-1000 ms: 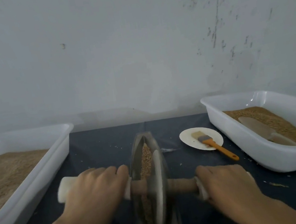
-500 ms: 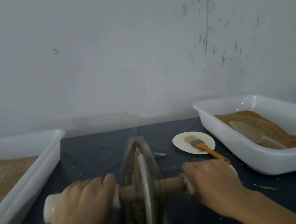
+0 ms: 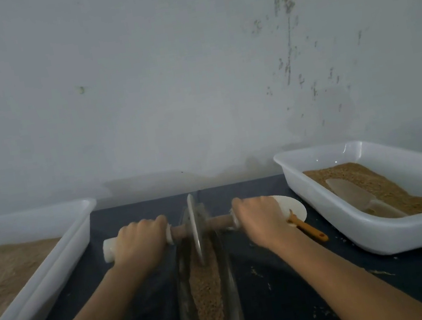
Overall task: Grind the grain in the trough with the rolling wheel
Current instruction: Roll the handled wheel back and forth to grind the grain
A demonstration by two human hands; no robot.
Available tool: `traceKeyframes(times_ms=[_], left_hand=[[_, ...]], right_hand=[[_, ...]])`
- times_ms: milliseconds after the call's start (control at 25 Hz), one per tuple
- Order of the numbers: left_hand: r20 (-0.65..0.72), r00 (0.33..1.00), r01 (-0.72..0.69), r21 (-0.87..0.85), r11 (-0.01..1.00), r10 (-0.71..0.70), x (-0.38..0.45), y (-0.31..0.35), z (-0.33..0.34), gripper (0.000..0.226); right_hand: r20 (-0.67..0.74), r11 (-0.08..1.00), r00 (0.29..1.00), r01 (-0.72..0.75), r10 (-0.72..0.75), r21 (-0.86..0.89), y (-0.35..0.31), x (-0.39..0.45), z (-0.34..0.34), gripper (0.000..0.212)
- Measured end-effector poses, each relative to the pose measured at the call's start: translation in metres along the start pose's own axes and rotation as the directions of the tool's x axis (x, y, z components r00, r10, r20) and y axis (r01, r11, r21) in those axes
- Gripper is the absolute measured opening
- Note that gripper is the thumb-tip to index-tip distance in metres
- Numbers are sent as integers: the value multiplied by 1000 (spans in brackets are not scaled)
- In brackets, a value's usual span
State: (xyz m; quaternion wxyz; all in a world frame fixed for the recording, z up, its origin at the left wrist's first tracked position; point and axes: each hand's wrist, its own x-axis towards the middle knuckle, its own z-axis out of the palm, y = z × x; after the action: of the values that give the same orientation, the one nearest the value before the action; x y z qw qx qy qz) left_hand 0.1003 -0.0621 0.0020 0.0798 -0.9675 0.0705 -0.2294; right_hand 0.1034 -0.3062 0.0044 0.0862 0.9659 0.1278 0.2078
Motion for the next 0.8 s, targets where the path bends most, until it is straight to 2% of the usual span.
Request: traceKeyframes(times_ms=[80, 160, 240, 280, 360, 400, 480, 600, 680, 800], left_hand=[[42, 999, -13, -32, 999, 15, -31, 0, -9, 25], [23, 998, -56, -40, 998, 57, -78, 4, -18, 31], [-46, 999, -1, -110, 994, -4, -102, 6, -29, 36], [-20, 999, 29, -173, 984, -33, -105, 1, -32, 34], [243, 969, 96, -205, 974, -44, -93, -3, -31, 25], [275, 961, 79, -161, 984, -32, -79, -3, -28, 24], [183, 983, 2, -95, 995, 15, -43, -4, -13, 20], [118, 992, 49, -131, 990, -33, -6, -6, 0, 15], [117, 993, 51, -153, 987, -33, -12, -7, 3, 16], [133, 991, 0, -149, 989, 20, -69, -12, -4, 21]], right_hand=[[22, 997, 998, 60, -61, 45, 3, -29, 0, 25], [-99, 979, 977, 195, -188, 64, 3, -65, -6, 24], [-273, 951, 918, 307, -286, 35, 1, -89, -11, 27], [-278, 949, 913, 315, -299, 13, -1, -89, -15, 30], [-135, 960, 952, 278, -273, 18, -4, -72, -20, 39], [-55, 973, 972, 229, -229, 0, -5, -56, -21, 40], [-25, 989, 991, 127, -129, -70, -4, -17, -16, 31], [-46, 996, 998, 40, -44, -80, -6, 10, -10, 26], [-51, 992, 995, 80, -85, -101, -9, -5, -17, 29], [-56, 980, 979, 192, -195, -59, -8, -52, -23, 39]])
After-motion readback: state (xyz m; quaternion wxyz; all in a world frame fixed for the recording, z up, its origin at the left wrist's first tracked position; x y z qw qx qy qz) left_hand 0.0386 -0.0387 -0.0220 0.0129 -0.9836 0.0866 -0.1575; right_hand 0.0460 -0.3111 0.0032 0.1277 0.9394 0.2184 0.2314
